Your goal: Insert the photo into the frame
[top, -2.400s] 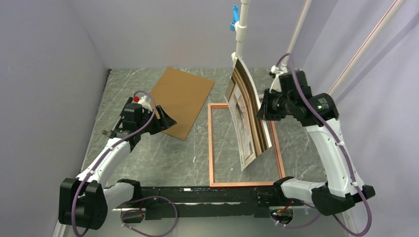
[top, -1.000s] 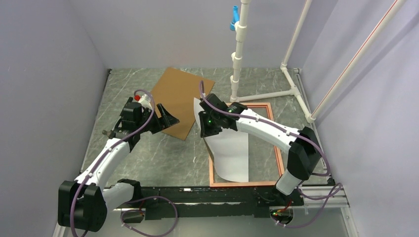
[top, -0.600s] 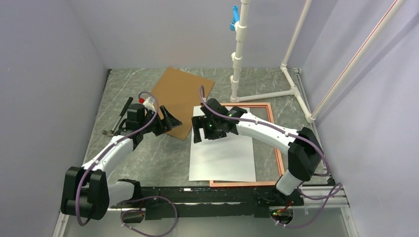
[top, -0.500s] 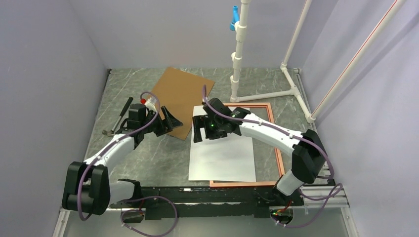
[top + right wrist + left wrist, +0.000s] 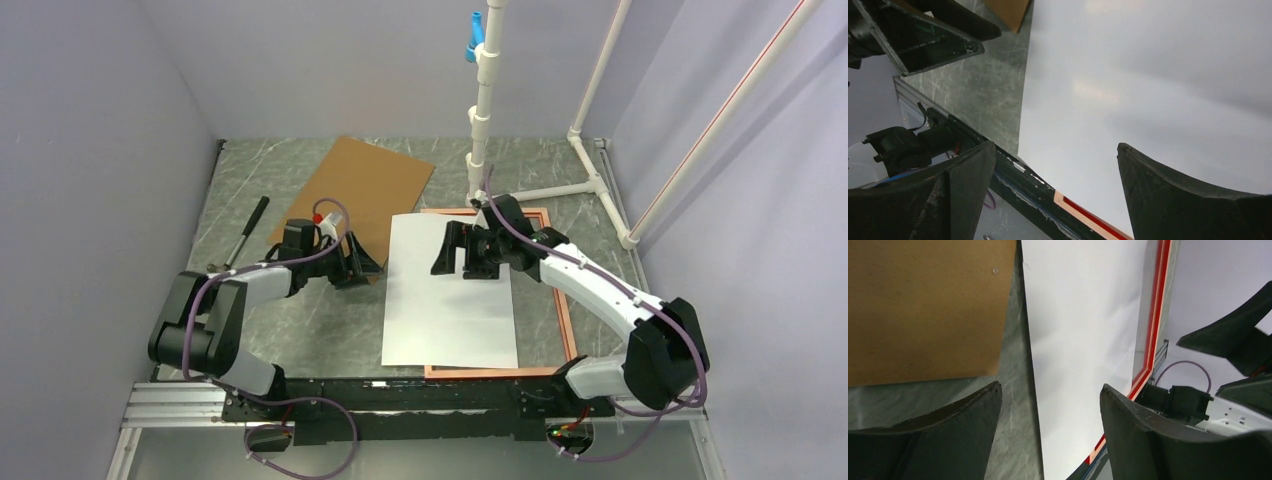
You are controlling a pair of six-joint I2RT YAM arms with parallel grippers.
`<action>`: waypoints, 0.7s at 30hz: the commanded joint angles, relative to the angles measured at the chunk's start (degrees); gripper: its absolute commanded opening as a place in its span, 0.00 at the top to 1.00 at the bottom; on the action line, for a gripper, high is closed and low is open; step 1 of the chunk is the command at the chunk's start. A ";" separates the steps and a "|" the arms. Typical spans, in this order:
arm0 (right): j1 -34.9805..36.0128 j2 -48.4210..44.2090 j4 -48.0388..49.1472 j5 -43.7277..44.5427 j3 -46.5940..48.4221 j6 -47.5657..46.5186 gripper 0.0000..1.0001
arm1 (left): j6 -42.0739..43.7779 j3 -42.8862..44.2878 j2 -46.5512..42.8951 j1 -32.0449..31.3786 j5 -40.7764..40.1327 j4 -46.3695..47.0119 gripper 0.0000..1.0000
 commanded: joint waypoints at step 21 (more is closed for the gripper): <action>-5.65 -6.38 1.39 -3.40 -4.79 -2.23 0.07 | -9.25 -1.56 14.71 -7.78 8.49 28.70 0.35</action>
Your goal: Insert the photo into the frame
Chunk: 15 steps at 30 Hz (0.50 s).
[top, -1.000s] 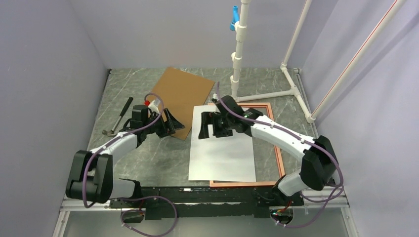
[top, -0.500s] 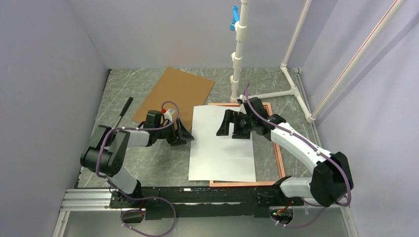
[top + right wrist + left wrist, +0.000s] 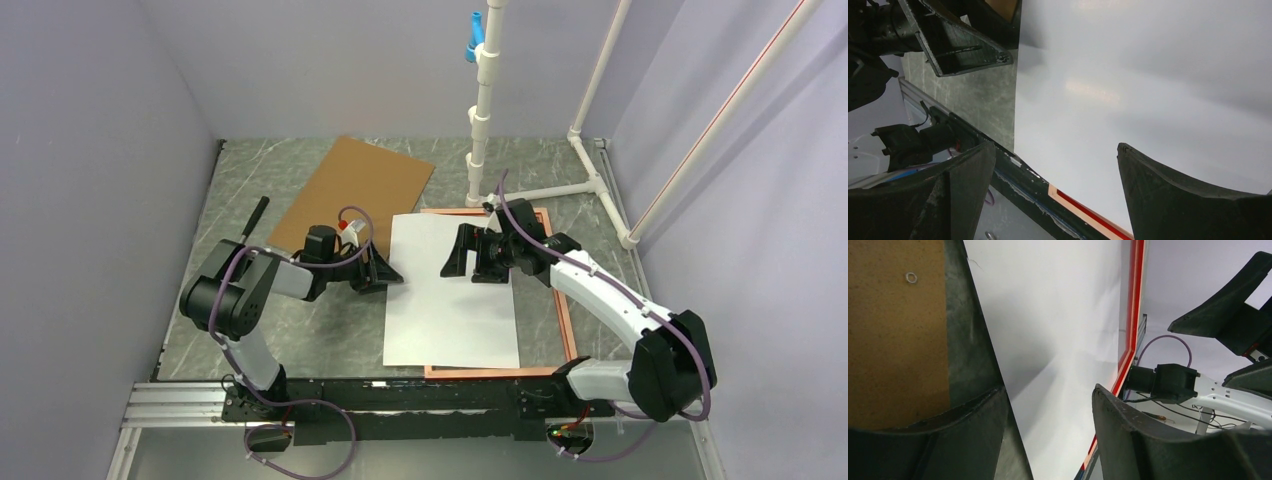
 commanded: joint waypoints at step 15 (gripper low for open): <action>-1.47 -4.78 -0.61 1.33 0.73 -2.11 0.07 | -5.53 -0.31 -3.15 -4.94 2.72 11.47 0.56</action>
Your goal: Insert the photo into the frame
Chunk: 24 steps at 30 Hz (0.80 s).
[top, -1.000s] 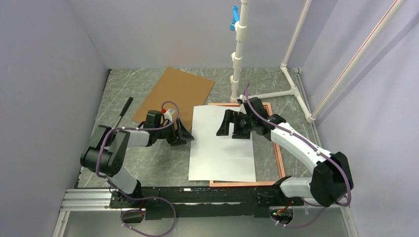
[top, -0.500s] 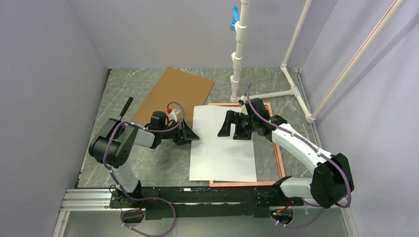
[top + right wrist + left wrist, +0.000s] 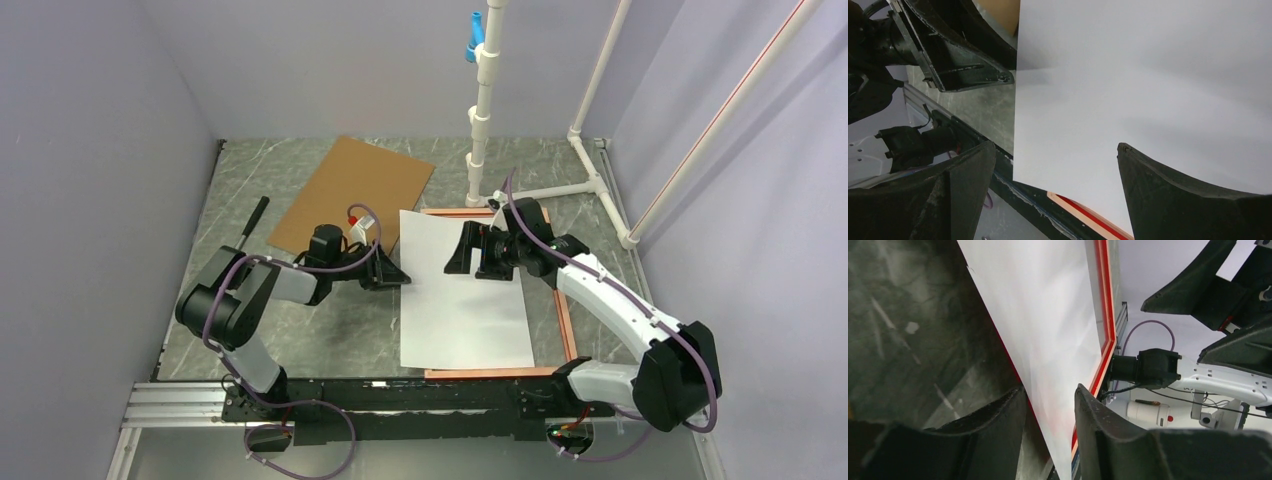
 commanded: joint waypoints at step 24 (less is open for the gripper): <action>-1.99 -5.53 -3.21 3.05 1.78 -2.62 0.07 | 3.21 10.78 1.57 -8.40 -6.66 -11.30 0.97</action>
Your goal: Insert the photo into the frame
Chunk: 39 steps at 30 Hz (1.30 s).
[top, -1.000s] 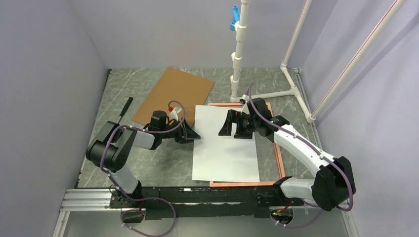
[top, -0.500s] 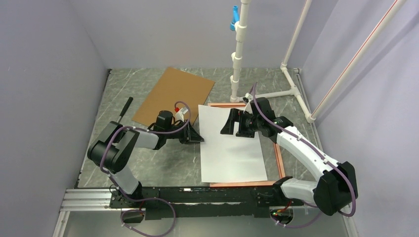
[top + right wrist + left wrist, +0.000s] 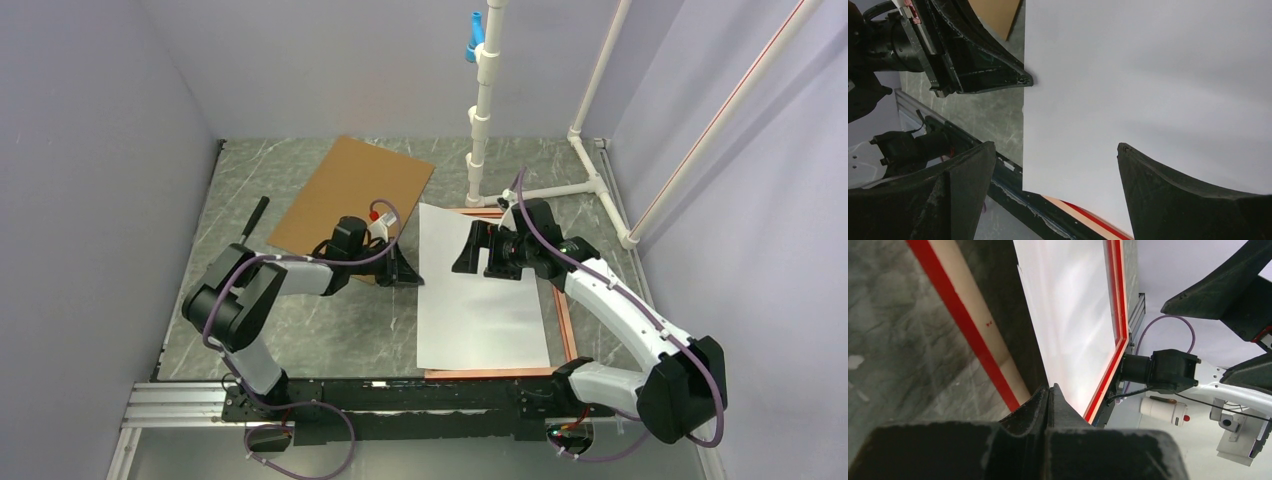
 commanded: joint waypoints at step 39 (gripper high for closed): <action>-1.92 -2.64 -0.37 0.66 0.17 -1.87 0.07 | -1.46 10.96 6.16 -8.23 -9.24 -3.58 0.84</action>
